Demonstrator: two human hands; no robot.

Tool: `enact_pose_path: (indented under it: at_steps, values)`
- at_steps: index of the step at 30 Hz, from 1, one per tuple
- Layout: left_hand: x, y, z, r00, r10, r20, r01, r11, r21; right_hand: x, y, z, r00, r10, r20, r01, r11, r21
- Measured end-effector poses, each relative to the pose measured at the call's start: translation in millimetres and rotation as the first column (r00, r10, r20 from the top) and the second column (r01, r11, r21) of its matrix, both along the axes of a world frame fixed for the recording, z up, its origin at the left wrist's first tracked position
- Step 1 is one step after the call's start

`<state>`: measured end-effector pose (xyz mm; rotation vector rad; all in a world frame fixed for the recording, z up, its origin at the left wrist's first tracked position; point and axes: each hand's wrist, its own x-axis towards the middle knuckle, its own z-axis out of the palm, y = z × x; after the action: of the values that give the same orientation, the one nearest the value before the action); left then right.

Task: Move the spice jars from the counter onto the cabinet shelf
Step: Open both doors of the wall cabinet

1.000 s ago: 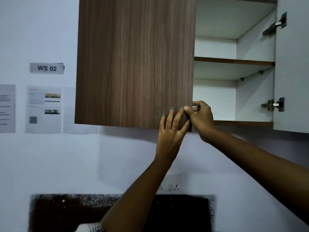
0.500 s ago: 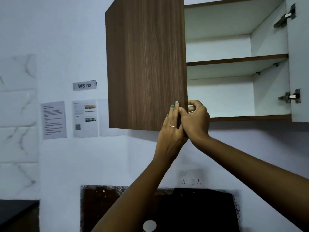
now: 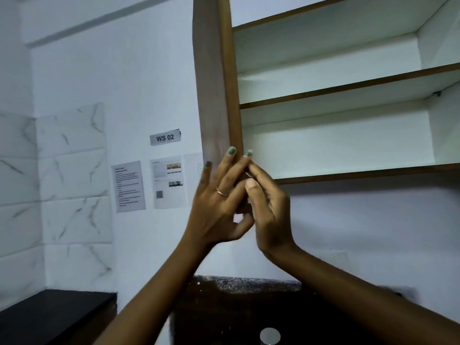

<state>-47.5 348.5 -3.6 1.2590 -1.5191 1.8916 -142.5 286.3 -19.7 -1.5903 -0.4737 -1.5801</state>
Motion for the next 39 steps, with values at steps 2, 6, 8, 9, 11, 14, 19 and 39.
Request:
enact_pose_path:
  at_steps: [2, 6, 8, 9, 11, 14, 19, 39]
  values:
    - [14, 36, 7, 0.999, 0.022, 0.026, -0.022, 1.0, 0.0, 12, 22, -1, 0.997, 0.071, -0.025, -0.071, 0.997, -0.019]
    - [34, 95, 18, 0.995, 0.084, -0.062, -0.081, 0.996, 0.041, 42, 65, -2, 0.986, 0.068, -0.151, -0.083, 0.992, -0.097]
    - [41, 116, 18, 0.983, 0.163, -0.084, -0.156, 0.984, 0.087, 57, 78, -2, 0.974, -0.008, -0.228, -0.025, 0.989, -0.145]
    - [47, 129, 16, 0.971, 0.22, -0.091, -0.209, 0.971, 0.116, 67, 88, -3, 0.961, -0.039, -0.274, -0.013, 0.983, -0.185]
    - [60, 153, 11, 0.94, 0.307, -0.148, -0.278, 0.942, 0.189, 87, 104, -5, 0.924, -0.095, -0.37, -0.007, 0.964, -0.265]
    - [80, 178, 1, 0.84, 0.496, -0.22, -0.436, 0.858, 0.271, 117, 114, -9, 0.846, -0.159, -0.51, -0.023, 0.943, -0.332]
    - [100, 189, -6, 0.638, 0.758, -0.137, -0.723, 0.651, 0.233, 155, 124, -15, 0.724, -0.296, -0.623, -0.01, 0.899, -0.438]
    - [92, 144, -10, 0.742, 0.655, -0.14, -0.67, 0.732, -0.126, 120, 85, 3, 0.857, -0.397, -0.328, 0.151, 0.803, -0.576]
